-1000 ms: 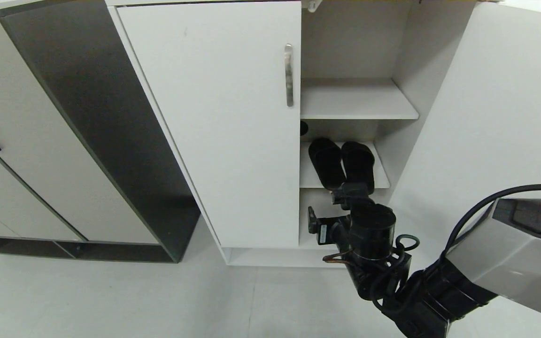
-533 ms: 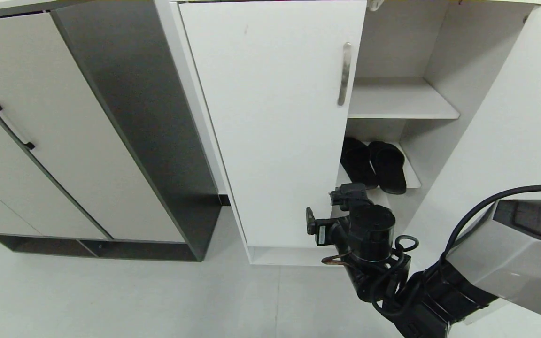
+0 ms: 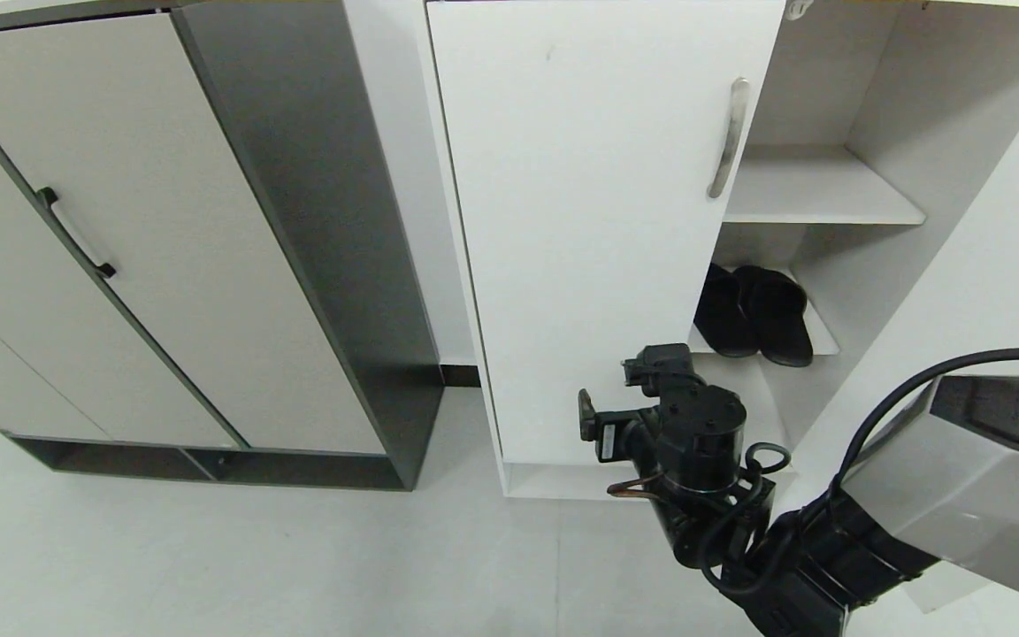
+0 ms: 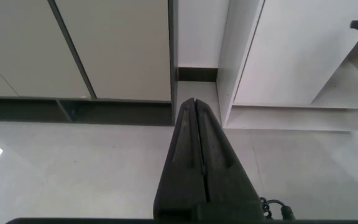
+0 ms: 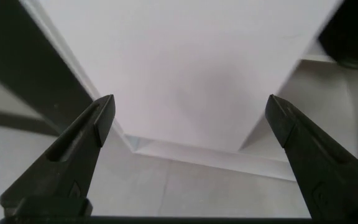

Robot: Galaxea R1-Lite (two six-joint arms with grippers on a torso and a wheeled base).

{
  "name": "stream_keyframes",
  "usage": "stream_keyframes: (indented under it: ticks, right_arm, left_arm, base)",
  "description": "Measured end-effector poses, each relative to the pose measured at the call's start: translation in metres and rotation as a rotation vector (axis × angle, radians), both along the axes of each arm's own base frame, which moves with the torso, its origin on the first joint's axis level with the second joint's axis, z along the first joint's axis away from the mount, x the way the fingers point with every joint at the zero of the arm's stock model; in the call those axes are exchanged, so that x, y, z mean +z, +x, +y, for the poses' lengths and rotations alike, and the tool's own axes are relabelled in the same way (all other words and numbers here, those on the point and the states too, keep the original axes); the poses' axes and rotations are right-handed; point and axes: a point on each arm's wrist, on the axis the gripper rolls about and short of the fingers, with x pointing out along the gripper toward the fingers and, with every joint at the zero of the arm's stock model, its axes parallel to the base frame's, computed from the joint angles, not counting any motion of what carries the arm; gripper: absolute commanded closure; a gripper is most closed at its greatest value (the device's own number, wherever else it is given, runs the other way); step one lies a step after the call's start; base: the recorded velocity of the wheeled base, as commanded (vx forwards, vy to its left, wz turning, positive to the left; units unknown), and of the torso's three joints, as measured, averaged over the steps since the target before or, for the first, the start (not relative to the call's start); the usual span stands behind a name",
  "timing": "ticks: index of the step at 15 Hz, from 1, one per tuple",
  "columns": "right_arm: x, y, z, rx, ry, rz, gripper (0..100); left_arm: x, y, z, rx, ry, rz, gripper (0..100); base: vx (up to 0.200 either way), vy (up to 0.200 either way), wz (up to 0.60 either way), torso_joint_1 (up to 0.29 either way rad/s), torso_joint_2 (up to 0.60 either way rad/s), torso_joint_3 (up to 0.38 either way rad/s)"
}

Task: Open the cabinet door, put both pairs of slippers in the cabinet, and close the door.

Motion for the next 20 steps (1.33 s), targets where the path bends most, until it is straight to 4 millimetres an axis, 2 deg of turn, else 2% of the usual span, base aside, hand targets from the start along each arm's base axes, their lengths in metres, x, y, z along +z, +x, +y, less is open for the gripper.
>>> stream_keyframes:
  ticks: [6,20]
  right_arm:
    - [-0.0005,0.0002,-0.0001,0.000,-0.001,0.001,0]
    - [-0.0038,-0.0012,-0.0012,0.000,-0.008,0.006,0]
  left_arm:
    - [0.0000,0.0000,0.0000,0.000,0.000,0.000,100]
    - [0.0000,0.0000,0.0000,0.000,0.000,0.000,100]
  base:
    - [0.000,0.000,0.00,0.000,0.00,0.020]
    - [0.000,0.000,0.00,0.001,0.00,0.173]
